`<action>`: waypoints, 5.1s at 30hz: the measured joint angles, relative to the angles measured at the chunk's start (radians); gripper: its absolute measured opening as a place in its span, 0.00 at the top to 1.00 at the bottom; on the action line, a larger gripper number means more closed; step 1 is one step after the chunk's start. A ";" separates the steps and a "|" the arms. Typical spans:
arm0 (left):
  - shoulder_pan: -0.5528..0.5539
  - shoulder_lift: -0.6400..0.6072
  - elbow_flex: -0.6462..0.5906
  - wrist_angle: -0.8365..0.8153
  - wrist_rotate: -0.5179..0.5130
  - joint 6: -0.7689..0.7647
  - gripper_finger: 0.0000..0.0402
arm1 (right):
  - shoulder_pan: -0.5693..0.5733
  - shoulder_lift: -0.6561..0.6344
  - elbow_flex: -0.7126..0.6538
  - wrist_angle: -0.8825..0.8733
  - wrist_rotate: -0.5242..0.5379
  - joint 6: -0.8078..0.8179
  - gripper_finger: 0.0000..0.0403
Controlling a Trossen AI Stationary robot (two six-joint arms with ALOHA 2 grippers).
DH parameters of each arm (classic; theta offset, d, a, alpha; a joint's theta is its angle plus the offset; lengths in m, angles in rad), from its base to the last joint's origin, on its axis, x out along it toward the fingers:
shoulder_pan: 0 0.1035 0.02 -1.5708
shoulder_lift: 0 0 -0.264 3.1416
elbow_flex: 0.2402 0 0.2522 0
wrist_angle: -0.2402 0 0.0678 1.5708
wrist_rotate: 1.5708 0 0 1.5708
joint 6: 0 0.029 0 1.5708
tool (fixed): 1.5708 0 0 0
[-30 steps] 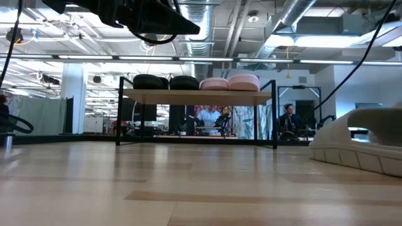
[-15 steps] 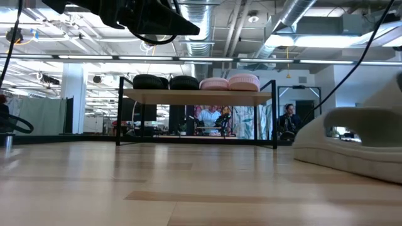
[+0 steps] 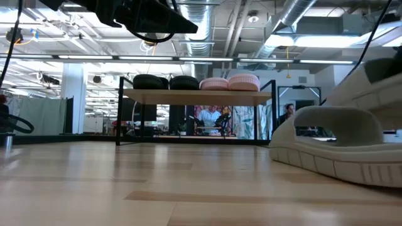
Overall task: Pick and place slides into the shelf
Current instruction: Put the right gray slide under the shelf, then put the gray slide under the shelf
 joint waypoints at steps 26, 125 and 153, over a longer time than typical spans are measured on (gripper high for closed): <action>-0.091 -0.001 0.000 -0.013 -0.192 0.001 0.52 | -0.323 0.000 0.168 0.188 0.284 -0.595 1.00; -0.370 -0.002 0.000 -0.222 -0.822 -0.087 0.52 | -0.943 0.068 0.037 0.948 -0.172 -1.388 0.86; -0.370 -0.002 0.000 -0.222 -0.821 -0.094 0.52 | -0.899 0.071 0.036 0.936 -0.186 -1.381 0.43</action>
